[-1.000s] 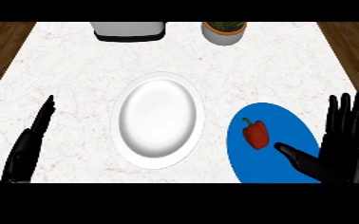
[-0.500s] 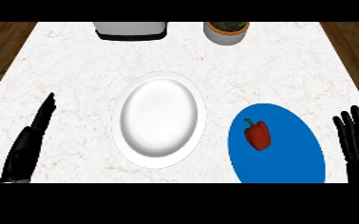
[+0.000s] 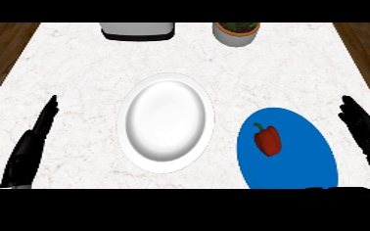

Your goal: Pick the bell pepper from the plate and place it in the plate

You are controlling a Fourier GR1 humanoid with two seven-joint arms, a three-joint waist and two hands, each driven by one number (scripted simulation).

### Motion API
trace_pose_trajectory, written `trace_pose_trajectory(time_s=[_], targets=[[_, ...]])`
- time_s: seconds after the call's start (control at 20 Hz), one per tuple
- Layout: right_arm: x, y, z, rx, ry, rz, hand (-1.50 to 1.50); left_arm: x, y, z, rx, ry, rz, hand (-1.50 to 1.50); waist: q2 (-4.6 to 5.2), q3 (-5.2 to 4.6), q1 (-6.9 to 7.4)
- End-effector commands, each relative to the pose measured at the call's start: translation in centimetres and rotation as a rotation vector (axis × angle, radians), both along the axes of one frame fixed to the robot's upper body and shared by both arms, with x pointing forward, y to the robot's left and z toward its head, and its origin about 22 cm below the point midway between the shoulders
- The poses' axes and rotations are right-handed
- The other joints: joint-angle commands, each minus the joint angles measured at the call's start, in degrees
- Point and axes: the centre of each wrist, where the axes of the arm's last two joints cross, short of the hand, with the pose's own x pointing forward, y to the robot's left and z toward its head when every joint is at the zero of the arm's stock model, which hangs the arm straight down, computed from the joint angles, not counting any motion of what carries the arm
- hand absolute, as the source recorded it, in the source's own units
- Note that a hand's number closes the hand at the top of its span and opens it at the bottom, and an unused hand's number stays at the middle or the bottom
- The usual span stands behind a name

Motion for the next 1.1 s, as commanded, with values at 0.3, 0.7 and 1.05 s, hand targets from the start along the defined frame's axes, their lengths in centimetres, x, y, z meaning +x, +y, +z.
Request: trace_pose_trajectory(time_s=[0.3, 0.7, 1.05], targets=[[5.3, -0.2, -0.8, -0.146, 0.243, 0.139, -1.5, 1.2, 0.4, -0.4, 0.0, -0.015, 0.0, 0.0, 0.03, 0.05, -0.19], [8.0, -0.6, -3.0, -0.274, 0.357, 0.248, -1.5, 0.7, 0.3, 0.4, 0.013, 0.016, -0.001, 0.0, -0.01, 0.07, -0.09], [7.1, 2.2, -4.5, -0.272, 0.381, 0.312, -1.5, 1.2, -1.2, -0.2, 0.006, 0.0, 0.023, 0.0, -0.09, 0.06, -0.51]])
